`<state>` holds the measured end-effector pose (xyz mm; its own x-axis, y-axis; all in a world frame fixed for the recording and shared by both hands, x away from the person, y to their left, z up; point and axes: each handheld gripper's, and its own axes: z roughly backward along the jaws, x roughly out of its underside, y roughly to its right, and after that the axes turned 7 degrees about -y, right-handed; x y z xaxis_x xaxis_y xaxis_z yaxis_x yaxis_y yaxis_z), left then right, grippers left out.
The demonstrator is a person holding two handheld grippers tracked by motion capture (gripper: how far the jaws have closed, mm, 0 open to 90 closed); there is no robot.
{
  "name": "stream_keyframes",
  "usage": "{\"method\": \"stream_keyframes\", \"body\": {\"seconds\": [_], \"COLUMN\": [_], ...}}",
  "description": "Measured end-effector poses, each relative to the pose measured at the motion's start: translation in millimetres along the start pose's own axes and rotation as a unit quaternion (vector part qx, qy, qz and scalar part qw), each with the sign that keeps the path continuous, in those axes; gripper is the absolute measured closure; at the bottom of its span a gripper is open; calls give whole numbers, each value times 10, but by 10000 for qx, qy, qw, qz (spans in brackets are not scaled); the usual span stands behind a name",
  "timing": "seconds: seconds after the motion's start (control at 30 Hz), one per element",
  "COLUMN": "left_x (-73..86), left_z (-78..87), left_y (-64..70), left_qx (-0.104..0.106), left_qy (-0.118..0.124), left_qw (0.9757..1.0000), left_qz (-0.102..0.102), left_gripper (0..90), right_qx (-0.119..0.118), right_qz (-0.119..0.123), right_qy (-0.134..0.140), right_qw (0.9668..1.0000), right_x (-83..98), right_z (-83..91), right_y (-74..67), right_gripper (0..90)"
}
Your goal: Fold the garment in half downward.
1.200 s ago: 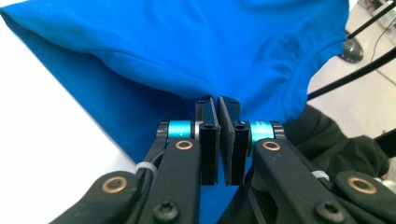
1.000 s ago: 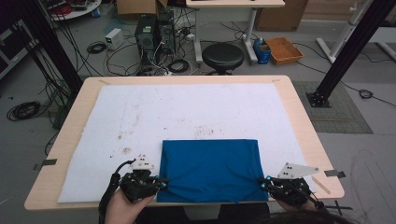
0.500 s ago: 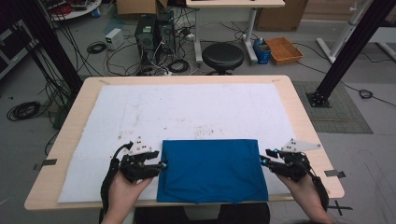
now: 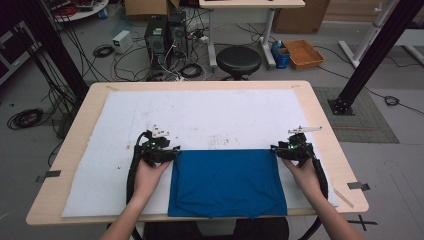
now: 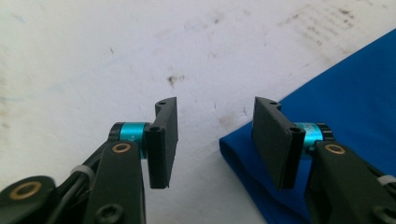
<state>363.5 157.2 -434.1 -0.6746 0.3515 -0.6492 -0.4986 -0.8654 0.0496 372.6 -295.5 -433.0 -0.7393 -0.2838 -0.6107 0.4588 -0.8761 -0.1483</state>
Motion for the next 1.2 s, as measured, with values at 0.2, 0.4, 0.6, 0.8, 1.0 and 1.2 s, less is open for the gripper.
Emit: {"method": "stream_keyframes", "body": {"seconds": [0.2,0.4,0.6,0.8,1.0,1.2], "left_x": [49,56,-25,-165,-261,-304], "left_z": [-50,-54,-75,-175,-288,-315], "left_y": [37,72,35,-77,-155,-161], "left_qx": [77,268,203,175,70,-17], "left_qy": [-98,-55,-72,16,78,109], "left_qw": [9998,9995,9994,9996,9999,9997], "left_qz": [-140,-177,-280,-211,-137,-205], "left_gripper": [659,869,878,878,878,878], "right_qx": [-80,-70,-54,-13,64,146], "right_qz": [281,478,597,624,627,805], "right_qy": [-243,-226,-160,-64,7,68], "right_qw": [9993,9986,9981,9980,9980,9966], "right_x": [31,56,-55,-207,-335,-420], "right_z": [-74,-56,-85,-145,-222,-273], "right_y": [-33,-43,-4,76,164,174], "right_gripper": [748,866,870,870,870,869]}}
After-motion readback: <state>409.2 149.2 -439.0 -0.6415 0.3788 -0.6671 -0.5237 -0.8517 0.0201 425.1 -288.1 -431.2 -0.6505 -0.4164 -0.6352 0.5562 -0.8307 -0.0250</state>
